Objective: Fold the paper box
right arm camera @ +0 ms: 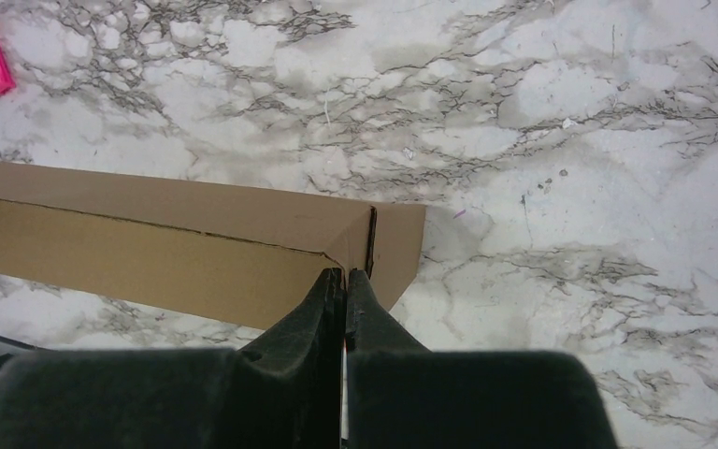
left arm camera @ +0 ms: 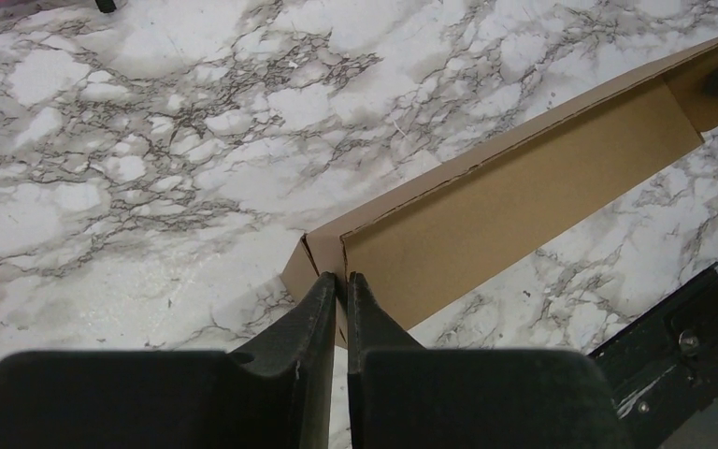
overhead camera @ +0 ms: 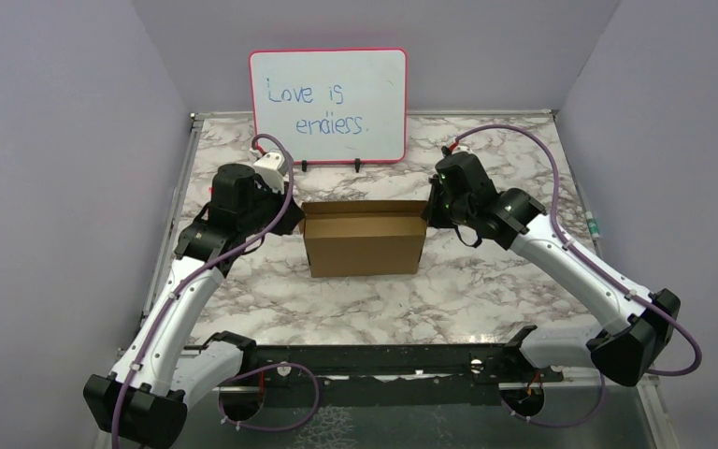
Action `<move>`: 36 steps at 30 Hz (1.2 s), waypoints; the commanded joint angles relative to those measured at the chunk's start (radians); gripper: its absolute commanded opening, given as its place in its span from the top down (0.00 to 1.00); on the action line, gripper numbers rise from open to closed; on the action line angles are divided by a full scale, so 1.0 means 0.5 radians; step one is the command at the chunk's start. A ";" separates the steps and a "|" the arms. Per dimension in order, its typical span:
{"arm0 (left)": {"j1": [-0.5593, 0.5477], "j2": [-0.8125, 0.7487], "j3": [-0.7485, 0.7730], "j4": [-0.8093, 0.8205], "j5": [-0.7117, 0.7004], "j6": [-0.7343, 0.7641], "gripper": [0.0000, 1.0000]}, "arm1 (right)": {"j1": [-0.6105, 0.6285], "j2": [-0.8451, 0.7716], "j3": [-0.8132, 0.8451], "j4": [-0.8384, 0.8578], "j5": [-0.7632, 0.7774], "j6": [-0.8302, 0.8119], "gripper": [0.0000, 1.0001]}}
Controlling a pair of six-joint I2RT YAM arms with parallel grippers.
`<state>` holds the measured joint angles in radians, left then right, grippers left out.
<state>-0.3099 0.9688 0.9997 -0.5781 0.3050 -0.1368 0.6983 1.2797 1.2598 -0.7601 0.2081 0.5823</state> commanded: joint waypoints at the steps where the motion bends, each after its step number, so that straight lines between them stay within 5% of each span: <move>1: -0.043 -0.032 0.029 0.069 0.060 -0.192 0.92 | 0.019 0.024 -0.080 -0.094 -0.119 0.073 0.99; 24: -0.316 0.081 0.084 0.219 -0.066 -0.419 0.92 | 0.045 0.047 -0.169 -0.007 -0.171 0.113 0.99; 36: -0.334 0.080 0.105 0.037 -0.420 -0.105 0.92 | 0.064 0.040 -0.217 0.008 -0.139 0.090 0.99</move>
<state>-0.4488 0.9989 1.0241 -0.5262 0.0826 -0.2276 0.6991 1.2686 1.2007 -0.7193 0.2386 0.5976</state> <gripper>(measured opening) 0.084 0.054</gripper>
